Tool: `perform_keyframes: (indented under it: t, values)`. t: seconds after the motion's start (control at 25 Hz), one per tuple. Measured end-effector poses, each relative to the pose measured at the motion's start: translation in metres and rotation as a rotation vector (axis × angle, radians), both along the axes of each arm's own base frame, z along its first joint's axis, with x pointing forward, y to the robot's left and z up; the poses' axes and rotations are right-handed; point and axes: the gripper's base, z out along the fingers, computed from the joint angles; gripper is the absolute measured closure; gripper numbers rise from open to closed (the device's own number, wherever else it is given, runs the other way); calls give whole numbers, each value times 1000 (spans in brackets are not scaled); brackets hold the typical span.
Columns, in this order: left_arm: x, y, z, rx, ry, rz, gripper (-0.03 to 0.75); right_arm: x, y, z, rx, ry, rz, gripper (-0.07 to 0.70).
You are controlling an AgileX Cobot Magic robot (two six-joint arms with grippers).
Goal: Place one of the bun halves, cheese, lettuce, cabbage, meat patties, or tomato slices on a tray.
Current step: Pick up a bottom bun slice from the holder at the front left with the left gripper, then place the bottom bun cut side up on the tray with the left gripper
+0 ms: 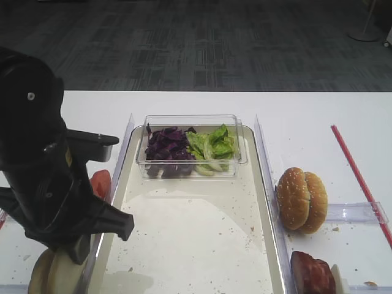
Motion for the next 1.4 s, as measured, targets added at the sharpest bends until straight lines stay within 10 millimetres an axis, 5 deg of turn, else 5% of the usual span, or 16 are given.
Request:
perform_keyframes:
  t: [0.6, 1.16, 1.4]
  values:
    - [18, -15, 49, -46, -64, -30, 631, 0, 0, 0, 0, 0, 0, 79]
    - [22, -26, 51, -157, -113, -115, 631, 0, 0, 0, 2, 0, -1, 79]
    - [26, -47, 31, -291, -13, -230, 631, 0, 0, 0, 2, 0, -1, 79]
